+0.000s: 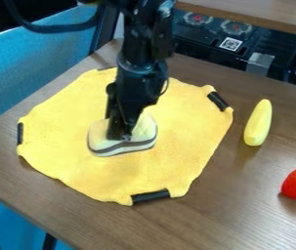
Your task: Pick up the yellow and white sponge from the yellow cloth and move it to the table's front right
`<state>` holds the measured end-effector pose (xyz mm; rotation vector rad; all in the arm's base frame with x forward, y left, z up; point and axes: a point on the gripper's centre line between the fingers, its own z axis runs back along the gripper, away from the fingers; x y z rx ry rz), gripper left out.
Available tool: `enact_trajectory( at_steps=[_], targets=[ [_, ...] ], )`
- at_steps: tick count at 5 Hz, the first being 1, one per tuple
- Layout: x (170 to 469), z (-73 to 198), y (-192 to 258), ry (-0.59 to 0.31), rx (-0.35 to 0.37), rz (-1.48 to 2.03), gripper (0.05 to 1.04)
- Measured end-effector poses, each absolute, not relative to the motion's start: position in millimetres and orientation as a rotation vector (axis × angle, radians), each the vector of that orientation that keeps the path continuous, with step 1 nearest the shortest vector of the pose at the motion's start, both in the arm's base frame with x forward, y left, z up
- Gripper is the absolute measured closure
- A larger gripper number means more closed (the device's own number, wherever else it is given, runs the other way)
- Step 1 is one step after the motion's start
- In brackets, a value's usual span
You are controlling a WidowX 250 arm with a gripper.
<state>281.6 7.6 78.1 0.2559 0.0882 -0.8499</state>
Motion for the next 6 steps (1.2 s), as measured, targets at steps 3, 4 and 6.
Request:
enact_trajectory(
  at_steps=[3, 4, 6],
  targets=[
    [276.8, 94.7, -102.1, 0.077, 0.319, -1.064, 0.638],
    [261.7, 89.3, -136.1, 0.068, 0.311, -1.135, 0.638],
    [243.9, 61.6, -178.6, 0.085, 0.349, -1.205, 0.541]
  ],
)
